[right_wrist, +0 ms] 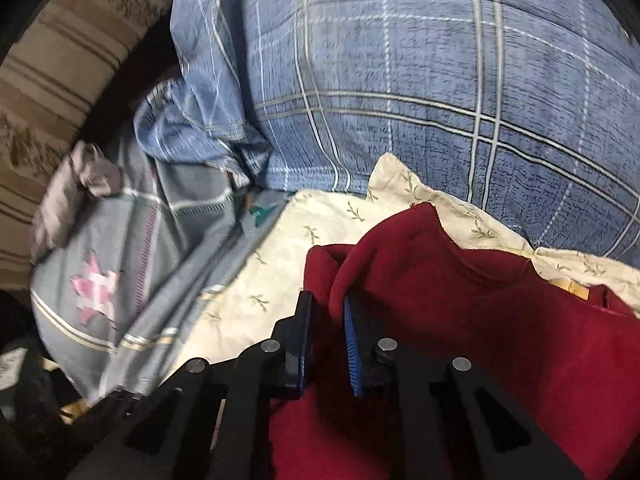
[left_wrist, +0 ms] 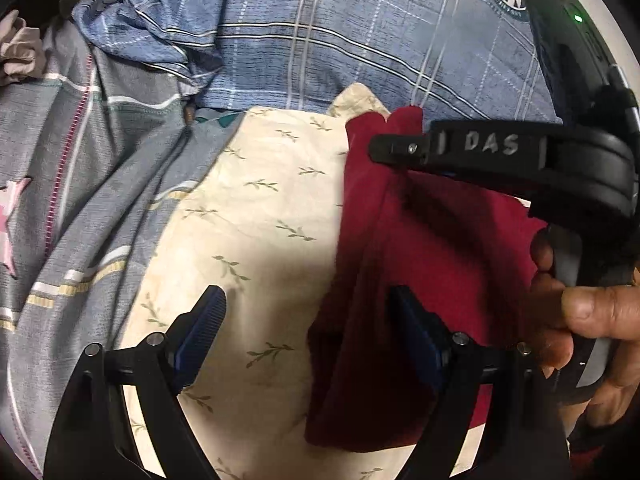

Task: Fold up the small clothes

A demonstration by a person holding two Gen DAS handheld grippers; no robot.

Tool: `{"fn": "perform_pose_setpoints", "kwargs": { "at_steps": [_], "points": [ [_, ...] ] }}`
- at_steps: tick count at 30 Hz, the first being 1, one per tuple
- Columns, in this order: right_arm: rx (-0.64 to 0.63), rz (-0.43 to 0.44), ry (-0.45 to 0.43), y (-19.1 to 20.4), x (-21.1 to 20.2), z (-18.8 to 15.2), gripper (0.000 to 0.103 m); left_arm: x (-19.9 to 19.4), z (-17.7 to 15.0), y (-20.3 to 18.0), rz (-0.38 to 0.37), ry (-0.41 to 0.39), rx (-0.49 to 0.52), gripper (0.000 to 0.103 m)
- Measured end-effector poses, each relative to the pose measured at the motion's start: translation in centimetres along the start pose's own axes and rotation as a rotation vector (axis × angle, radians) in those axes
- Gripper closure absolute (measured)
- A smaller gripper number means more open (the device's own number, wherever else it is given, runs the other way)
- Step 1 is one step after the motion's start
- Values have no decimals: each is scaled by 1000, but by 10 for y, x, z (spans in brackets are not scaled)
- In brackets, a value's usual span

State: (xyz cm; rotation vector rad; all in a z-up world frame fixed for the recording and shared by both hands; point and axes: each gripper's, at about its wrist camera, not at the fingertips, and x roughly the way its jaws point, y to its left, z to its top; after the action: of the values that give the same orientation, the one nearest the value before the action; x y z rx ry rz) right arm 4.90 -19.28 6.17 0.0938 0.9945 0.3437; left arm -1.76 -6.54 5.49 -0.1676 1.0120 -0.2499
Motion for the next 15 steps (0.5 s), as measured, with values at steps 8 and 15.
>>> {"fn": "perform_pose_setpoints", "kwargs": {
  "at_steps": [8,15],
  "points": [
    [15,52,-39,-5,-25,2,91,14,11,1,-110,7,-55,18],
    [22,75,-33,-11,-35,2,91,10,12,-14,-212,-11,0,71]
  ]
}}
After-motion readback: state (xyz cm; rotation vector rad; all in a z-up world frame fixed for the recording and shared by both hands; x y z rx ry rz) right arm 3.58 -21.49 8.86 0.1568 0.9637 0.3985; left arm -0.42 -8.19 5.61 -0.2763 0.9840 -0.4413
